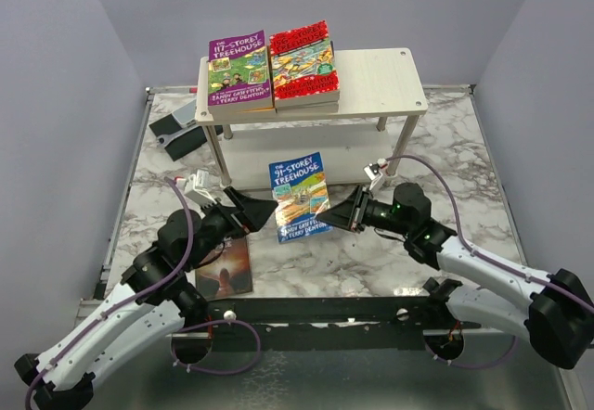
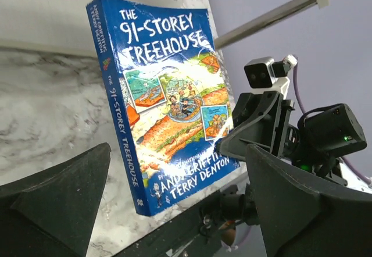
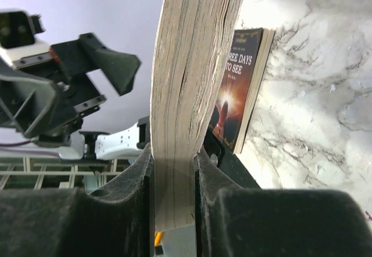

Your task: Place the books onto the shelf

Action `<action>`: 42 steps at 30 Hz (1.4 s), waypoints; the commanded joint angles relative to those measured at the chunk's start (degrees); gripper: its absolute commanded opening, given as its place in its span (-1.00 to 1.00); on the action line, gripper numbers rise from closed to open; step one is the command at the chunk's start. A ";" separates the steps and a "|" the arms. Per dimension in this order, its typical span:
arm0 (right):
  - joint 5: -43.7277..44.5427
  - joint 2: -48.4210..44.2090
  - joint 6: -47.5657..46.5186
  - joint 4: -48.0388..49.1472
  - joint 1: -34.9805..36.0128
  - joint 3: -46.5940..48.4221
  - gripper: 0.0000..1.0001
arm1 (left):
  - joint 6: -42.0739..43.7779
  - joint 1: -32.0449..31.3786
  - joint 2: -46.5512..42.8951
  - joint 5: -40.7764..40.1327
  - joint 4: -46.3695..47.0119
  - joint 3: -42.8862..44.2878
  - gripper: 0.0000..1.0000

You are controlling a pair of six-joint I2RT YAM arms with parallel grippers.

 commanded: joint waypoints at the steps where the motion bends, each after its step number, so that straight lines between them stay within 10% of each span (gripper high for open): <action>1: 4.03 3.36 0.39 4.08 -0.08 4.97 -0.99 | 9.38 0.17 0.86 -8.74 -11.08 7.33 0.98; 13: 3.09 23.33 -0.01 13.47 -0.15 16.31 -0.99 | 27.36 0.17 0.94 -13.63 -16.83 18.81 0.98; 42: -0.36 57.84 1.03 16.76 -3.64 43.34 -0.99 | 33.87 0.17 -6.69 -13.22 -15.23 13.52 0.98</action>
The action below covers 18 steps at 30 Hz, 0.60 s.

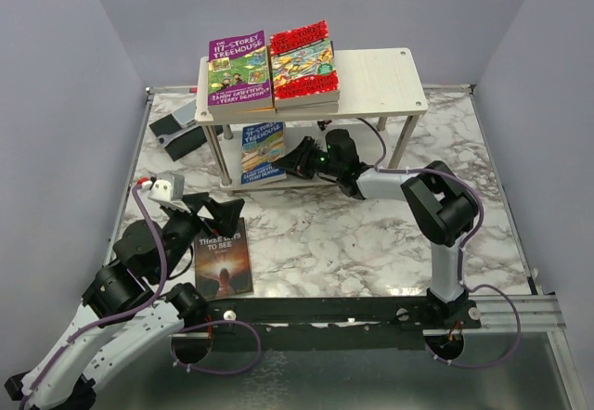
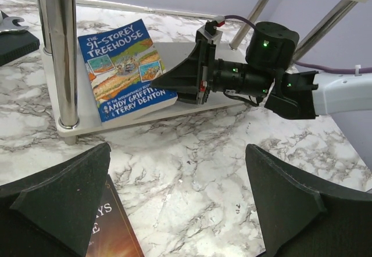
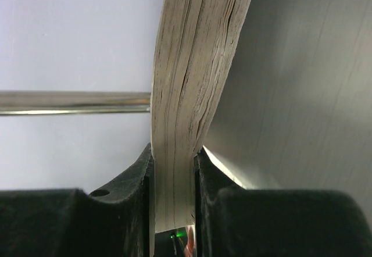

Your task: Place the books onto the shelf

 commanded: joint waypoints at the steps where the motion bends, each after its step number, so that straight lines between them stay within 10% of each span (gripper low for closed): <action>1: -3.67 2.72 0.58 5.43 -0.83 5.81 -0.99 | 1.29 0.17 -0.35 -1.07 0.48 -0.85 0.98; 18: -7.20 9.65 4.77 7.60 -0.76 8.74 -0.99 | 1.22 0.17 0.02 -1.58 0.66 -1.19 0.98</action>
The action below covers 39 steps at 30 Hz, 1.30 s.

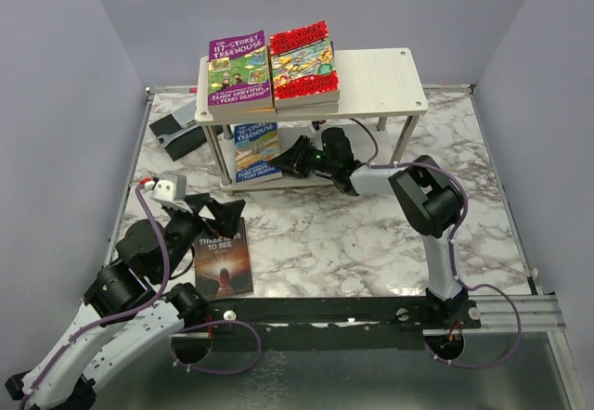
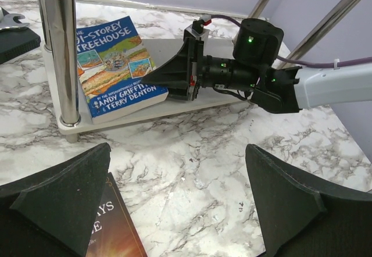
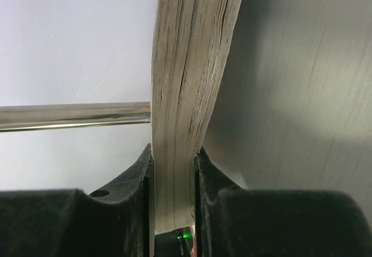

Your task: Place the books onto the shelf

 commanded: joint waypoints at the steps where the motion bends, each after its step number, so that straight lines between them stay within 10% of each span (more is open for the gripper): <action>1: -3.01 1.98 1.77 5.51 0.41 2.53 -0.99 | 0.92 0.17 0.13 -1.56 0.64 -0.52 0.98; 39: -1.22 1.78 2.94 5.02 3.48 1.38 -0.74 | 0.75 0.17 -0.37 -2.27 0.65 -0.61 0.98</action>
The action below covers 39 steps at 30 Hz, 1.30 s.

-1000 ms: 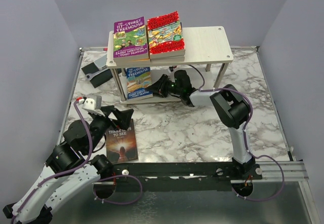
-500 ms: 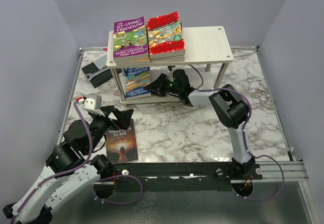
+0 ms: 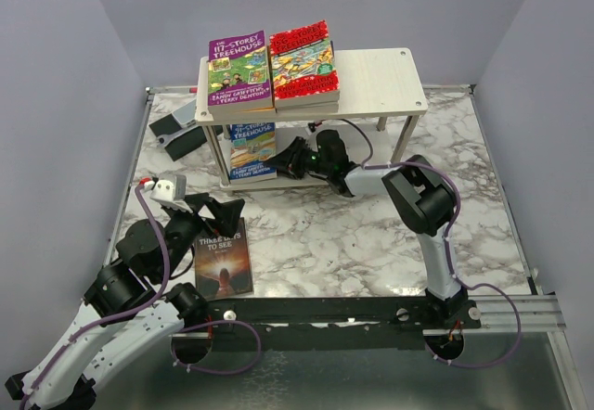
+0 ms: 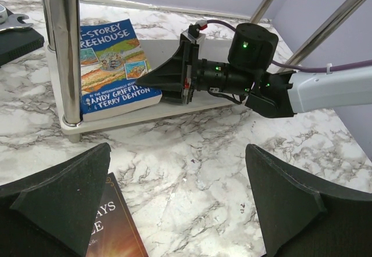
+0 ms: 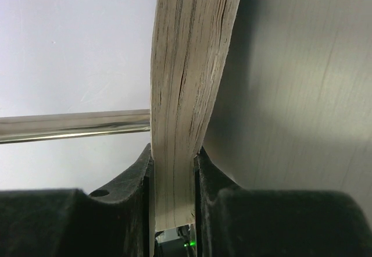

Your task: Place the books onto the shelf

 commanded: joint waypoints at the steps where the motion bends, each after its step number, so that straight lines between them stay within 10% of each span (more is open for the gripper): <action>1: -2.14 -1.26 -0.19 3.15 2.18 -0.81 -0.71 | 0.71 0.12 -0.46 -1.66 0.64 -0.54 0.98; 20: 1.52 -6.67 -4.95 -5.17 2.43 -3.48 0.18 | 0.60 0.17 -0.60 -2.00 0.64 -0.63 0.98; 39: 13.97 -11.58 -14.93 -29.94 2.43 1.65 0.25 | 0.53 0.26 -0.38 -2.36 0.66 -0.63 0.98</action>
